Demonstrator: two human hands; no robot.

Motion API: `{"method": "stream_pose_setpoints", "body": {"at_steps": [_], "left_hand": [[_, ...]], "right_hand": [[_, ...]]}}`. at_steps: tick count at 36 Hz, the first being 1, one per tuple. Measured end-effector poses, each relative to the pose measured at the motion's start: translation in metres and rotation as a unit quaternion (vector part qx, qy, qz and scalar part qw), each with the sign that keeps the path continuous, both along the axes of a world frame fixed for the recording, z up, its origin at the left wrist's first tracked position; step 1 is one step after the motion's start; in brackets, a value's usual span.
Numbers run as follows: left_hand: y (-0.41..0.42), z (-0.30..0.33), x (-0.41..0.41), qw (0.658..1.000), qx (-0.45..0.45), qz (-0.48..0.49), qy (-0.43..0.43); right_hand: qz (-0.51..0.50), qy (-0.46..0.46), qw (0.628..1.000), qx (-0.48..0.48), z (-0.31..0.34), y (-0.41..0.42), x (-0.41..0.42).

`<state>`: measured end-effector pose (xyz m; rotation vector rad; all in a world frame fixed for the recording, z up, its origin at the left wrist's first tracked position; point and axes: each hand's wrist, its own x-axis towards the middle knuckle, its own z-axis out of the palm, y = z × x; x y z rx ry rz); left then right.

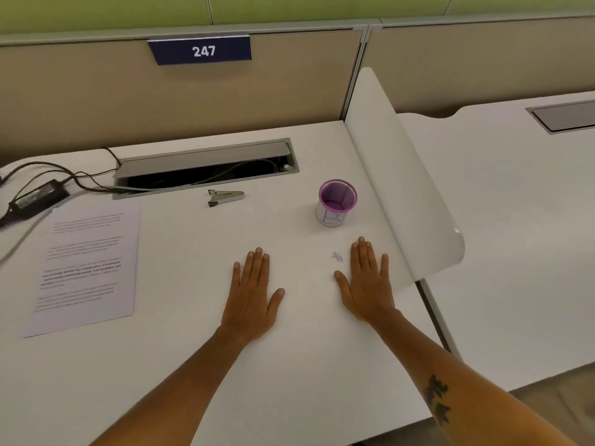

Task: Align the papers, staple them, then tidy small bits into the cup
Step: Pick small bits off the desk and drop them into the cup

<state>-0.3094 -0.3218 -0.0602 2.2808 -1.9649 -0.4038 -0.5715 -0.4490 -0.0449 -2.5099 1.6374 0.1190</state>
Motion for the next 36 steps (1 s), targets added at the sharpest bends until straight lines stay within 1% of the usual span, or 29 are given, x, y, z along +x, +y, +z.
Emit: {"method": "stream_pose_setpoints", "body": {"at_steps": [5,10,12,14,16,18,20,22,26,31,36], "left_hand": [[-0.001,0.002,-0.001,1.000,-0.012,-0.004,-0.004],[-0.001,0.003,0.001,1.000,-0.012,-0.005,0.001],[-0.001,0.004,0.001,1.000,-0.011,-0.006,-0.001],[-0.001,0.004,0.001,1.000,-0.009,-0.005,-0.004],[-0.001,0.003,0.001,1.000,-0.012,-0.004,-0.002],[-0.001,0.003,0.001,1.000,-0.017,-0.003,0.005],[-0.001,0.003,0.001,1.000,-0.021,-0.002,0.012],[-0.001,0.003,0.002,1.000,-0.022,-0.001,0.013],[-0.002,0.003,0.002,1.000,-0.026,0.001,0.016],[-0.002,0.003,0.002,1.000,-0.024,0.004,0.018],[-0.001,0.003,0.001,0.999,-0.032,0.005,0.031]], "right_hand": [[0.004,0.006,1.000,-0.015,-0.001,0.001,0.015],[0.005,-0.011,1.000,0.002,-0.001,-0.002,0.027],[-0.003,-0.062,0.998,0.010,0.002,-0.007,0.029],[-0.019,-0.150,0.988,0.023,0.011,-0.012,0.029],[-0.033,-0.231,0.972,0.010,0.018,-0.016,0.026],[-0.028,-0.254,0.967,0.009,0.023,-0.018,0.024],[0.002,-0.243,0.970,0.028,0.023,-0.021,0.024],[0.044,-0.212,0.975,0.040,0.023,-0.025,0.025],[0.110,-0.171,0.979,0.031,0.018,-0.028,0.025],[0.138,-0.145,0.980,0.007,0.021,-0.028,0.026],[0.161,-0.108,0.981,0.004,0.025,-0.032,0.026]]}}
